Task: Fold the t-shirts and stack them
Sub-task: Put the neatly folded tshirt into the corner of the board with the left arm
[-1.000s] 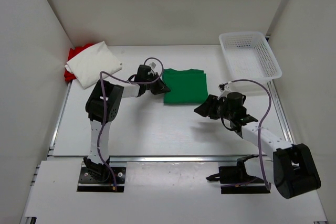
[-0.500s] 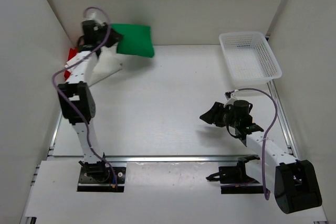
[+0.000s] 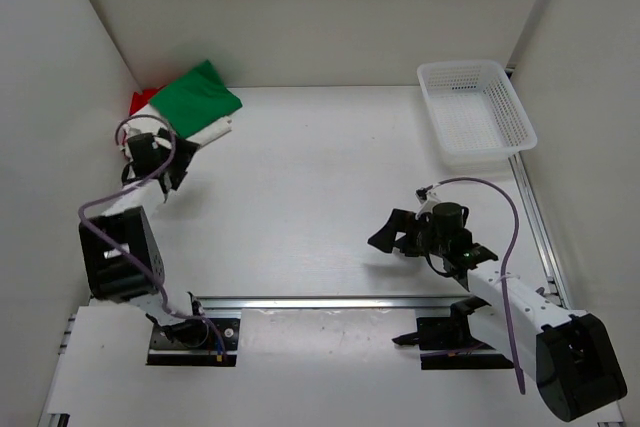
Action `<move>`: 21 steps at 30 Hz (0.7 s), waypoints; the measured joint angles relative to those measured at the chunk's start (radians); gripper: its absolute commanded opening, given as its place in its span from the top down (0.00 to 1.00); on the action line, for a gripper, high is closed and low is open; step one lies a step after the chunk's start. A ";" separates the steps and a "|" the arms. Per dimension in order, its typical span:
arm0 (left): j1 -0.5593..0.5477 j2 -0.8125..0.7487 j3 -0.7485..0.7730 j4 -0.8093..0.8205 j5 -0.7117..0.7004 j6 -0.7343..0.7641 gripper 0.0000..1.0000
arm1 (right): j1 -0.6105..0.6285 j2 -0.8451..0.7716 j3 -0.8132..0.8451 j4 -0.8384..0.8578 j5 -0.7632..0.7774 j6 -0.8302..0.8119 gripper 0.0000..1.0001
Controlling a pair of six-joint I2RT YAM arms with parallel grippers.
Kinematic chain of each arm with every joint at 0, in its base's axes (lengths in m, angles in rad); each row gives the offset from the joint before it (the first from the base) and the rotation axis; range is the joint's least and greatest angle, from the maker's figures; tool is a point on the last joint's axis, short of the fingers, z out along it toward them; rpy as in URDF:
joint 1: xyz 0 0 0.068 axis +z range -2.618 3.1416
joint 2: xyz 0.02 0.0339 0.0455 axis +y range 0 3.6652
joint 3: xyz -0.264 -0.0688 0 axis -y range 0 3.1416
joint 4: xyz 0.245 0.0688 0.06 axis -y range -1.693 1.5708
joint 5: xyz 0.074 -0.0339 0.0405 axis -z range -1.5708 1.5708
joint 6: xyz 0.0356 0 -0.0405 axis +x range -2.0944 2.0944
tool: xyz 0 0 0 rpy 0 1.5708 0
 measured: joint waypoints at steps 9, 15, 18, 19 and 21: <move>-0.610 -0.393 -0.166 0.138 -0.062 0.101 0.01 | 0.153 -0.005 0.049 -0.096 0.113 -0.031 0.01; -0.802 -0.452 -0.452 0.149 0.001 0.111 0.02 | 0.333 0.044 0.208 -0.178 0.242 -0.076 0.01; -0.852 -0.511 -0.645 0.150 0.026 0.067 0.01 | 0.358 0.044 0.229 -0.164 0.248 -0.090 0.01; -0.864 -0.567 -0.668 0.148 0.026 0.067 0.01 | 0.350 0.045 0.229 -0.162 0.242 -0.093 0.01; -0.873 -0.678 -0.697 0.119 0.041 0.064 0.02 | 0.324 0.043 0.220 -0.156 0.228 -0.097 0.01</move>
